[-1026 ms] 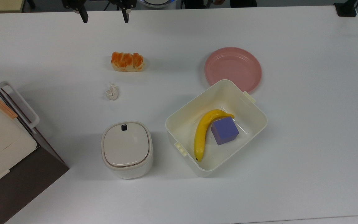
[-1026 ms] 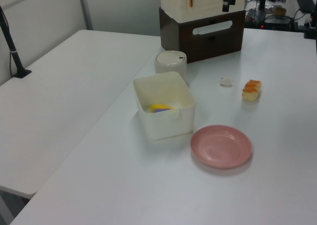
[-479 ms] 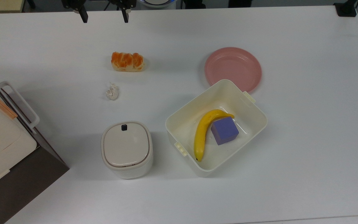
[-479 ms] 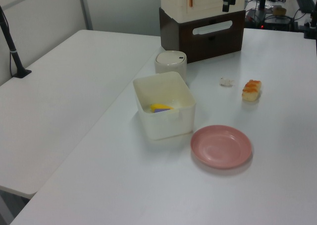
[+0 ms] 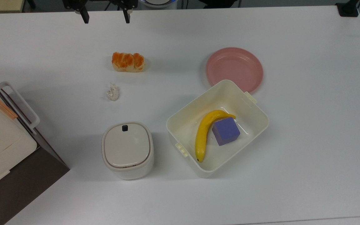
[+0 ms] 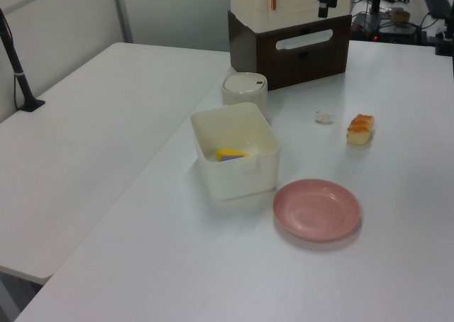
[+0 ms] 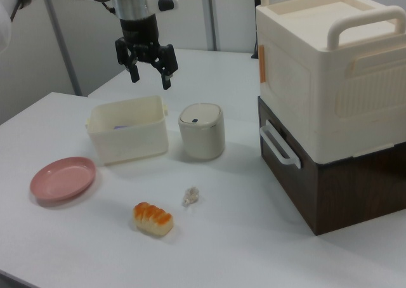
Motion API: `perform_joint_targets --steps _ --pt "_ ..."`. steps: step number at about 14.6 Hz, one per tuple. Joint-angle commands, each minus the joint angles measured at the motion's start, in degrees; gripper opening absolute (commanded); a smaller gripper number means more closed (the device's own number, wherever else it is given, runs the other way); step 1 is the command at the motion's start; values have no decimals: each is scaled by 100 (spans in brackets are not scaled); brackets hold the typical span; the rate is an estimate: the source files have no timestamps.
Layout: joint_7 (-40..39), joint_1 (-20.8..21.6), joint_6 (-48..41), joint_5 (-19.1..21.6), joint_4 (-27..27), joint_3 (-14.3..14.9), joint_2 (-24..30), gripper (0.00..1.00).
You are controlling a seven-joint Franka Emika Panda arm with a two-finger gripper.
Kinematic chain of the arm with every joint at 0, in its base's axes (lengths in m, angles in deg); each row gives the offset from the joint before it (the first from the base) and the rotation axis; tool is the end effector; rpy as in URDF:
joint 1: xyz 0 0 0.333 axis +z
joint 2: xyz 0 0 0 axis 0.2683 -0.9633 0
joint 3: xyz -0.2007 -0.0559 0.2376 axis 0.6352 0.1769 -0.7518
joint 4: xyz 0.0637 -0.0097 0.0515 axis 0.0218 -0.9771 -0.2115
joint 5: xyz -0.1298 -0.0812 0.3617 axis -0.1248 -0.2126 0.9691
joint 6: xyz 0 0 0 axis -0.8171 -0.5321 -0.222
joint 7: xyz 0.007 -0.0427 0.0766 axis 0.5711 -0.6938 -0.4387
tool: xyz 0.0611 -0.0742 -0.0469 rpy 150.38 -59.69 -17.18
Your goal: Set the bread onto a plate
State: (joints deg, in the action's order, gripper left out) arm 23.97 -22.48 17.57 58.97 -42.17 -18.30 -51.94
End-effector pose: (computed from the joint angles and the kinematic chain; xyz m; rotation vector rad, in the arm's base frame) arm 0.6027 -0.0725 0.6393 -3.1072 0.0196 -0.0613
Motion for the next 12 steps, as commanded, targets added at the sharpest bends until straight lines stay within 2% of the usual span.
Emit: perform_joint_targets --steps 1,12 --pt "-14 129 -84 -140 -132 30 59 100" --pt "-286 120 -57 -148 -238 -76 50 100"
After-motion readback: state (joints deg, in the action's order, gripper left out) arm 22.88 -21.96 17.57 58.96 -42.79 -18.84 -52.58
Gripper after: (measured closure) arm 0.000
